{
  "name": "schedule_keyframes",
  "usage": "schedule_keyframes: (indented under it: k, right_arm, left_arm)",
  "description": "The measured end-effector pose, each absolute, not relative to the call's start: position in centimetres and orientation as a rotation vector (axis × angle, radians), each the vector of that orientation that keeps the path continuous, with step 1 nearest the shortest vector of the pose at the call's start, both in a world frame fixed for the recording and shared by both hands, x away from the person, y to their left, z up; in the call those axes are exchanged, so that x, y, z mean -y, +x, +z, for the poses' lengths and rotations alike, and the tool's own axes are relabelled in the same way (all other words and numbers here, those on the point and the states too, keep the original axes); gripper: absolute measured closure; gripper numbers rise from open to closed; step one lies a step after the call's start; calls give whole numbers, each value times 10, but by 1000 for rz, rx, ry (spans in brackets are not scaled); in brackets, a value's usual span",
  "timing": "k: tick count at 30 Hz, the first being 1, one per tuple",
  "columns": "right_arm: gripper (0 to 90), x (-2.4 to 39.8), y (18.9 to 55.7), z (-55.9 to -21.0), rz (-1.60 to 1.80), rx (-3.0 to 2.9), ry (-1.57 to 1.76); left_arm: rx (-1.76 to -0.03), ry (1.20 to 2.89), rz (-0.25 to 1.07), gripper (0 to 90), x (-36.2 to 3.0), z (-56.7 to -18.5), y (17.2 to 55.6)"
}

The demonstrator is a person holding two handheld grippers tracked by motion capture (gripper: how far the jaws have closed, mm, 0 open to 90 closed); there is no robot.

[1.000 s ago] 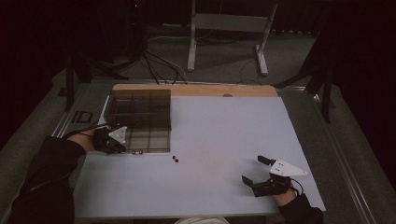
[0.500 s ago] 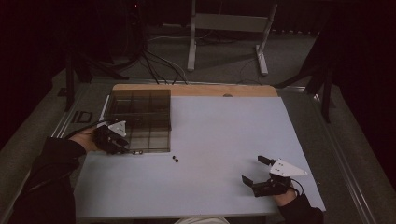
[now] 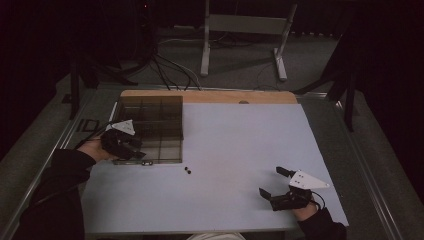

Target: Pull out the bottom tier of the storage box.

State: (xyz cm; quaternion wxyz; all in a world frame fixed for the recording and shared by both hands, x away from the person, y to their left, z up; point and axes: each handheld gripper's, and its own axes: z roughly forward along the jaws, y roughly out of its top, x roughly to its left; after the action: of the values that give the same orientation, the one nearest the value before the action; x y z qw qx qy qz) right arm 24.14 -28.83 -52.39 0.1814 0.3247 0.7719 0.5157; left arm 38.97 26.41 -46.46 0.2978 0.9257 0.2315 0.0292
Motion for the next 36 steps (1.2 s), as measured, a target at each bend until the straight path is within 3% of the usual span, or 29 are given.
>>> schedule_keyframes:
  k: [7,9,17,19,36]
  right_arm:
    - [1,288,241,-524,1453,-2180,916]
    - [1,289,241,-524,1454,-2181,915]
    - [1,289,241,-524,1455,-2177,916]
    - [1,288,241,-524,1452,-2181,915]
    - [1,288,241,-523,1452,-2179,913]
  left_arm:
    - [-716,2269,68,341,-265,-457,395]
    - [-723,2256,71,275,-263,-456,395]
    - [-719,2201,52,159,-252,-457,393]
    - [-700,2209,38,60,-249,-458,393]
    - [-816,2147,133,8,-212,-445,382]
